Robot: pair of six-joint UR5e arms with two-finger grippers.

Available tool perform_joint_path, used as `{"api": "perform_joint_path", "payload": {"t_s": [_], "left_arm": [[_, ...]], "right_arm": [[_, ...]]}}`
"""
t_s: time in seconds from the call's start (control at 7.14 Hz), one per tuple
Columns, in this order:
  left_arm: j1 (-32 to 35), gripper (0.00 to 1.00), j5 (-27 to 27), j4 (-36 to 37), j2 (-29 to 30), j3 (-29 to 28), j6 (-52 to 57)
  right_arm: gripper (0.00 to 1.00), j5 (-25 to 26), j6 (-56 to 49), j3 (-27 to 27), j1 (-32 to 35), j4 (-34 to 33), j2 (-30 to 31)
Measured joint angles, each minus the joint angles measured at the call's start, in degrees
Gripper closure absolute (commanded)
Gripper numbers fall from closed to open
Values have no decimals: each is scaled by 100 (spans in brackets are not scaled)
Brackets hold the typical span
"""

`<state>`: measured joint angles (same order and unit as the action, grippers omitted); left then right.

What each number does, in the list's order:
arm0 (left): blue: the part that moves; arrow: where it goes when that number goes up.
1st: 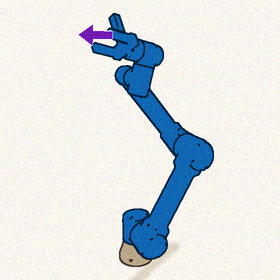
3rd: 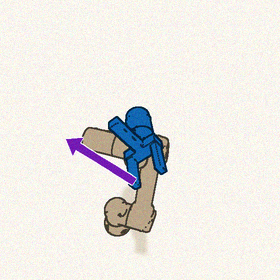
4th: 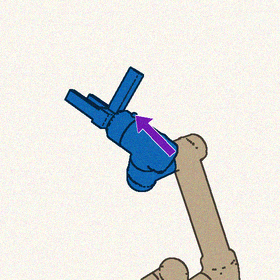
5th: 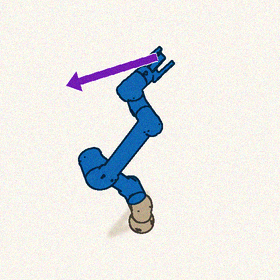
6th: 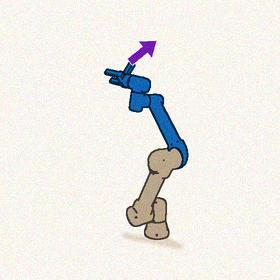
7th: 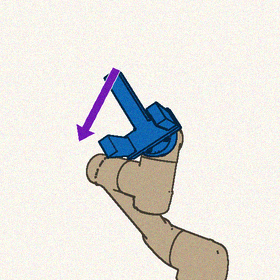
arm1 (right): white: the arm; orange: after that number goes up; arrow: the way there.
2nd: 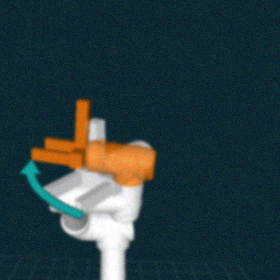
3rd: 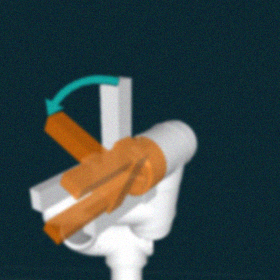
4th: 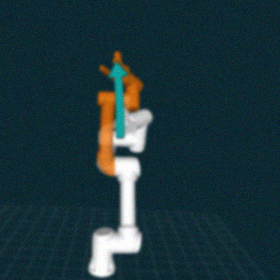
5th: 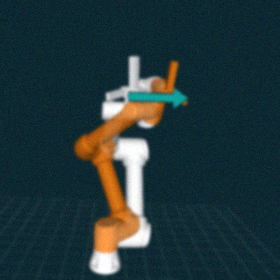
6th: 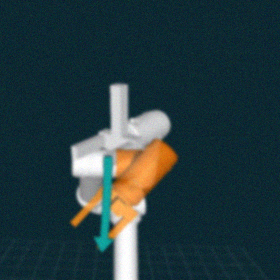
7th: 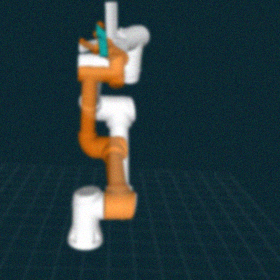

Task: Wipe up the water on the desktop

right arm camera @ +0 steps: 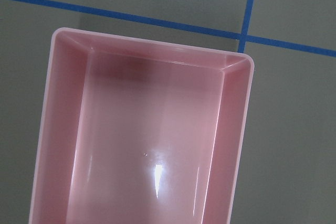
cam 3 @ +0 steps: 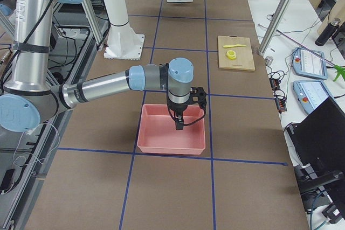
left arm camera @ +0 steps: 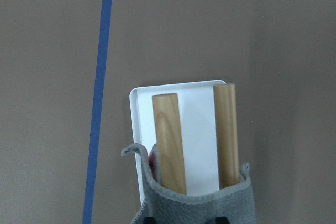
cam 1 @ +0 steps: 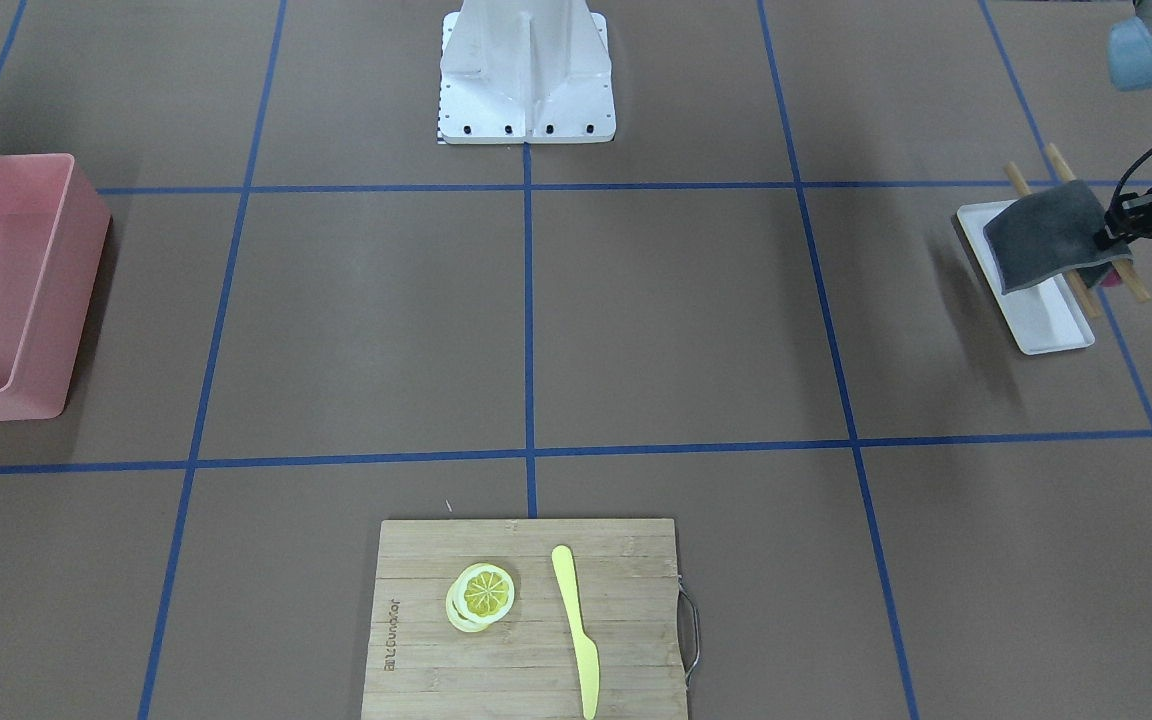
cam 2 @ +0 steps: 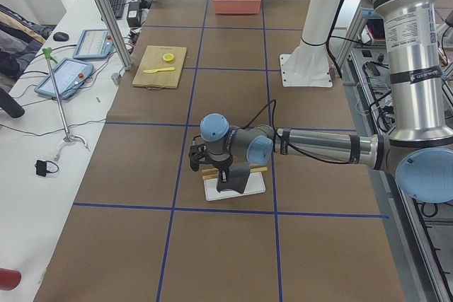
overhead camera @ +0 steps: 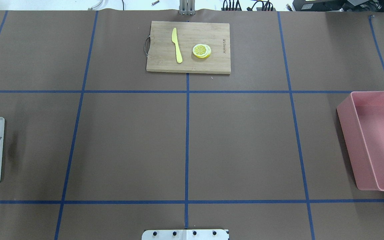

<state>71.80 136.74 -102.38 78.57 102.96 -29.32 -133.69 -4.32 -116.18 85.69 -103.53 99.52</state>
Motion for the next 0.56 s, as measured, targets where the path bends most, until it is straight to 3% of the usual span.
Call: {"api": "perform_joint_path", "payload": {"t_s": [0.14,0.56], "left_arm": [[0,100,3,1,-5,5,-2],[0,79,8,7,-16,42,-1]], "right_arm": [[0,-7,1,-3,-2,0,-1],[0,-16,1,-31,-3,2,-5]]}}
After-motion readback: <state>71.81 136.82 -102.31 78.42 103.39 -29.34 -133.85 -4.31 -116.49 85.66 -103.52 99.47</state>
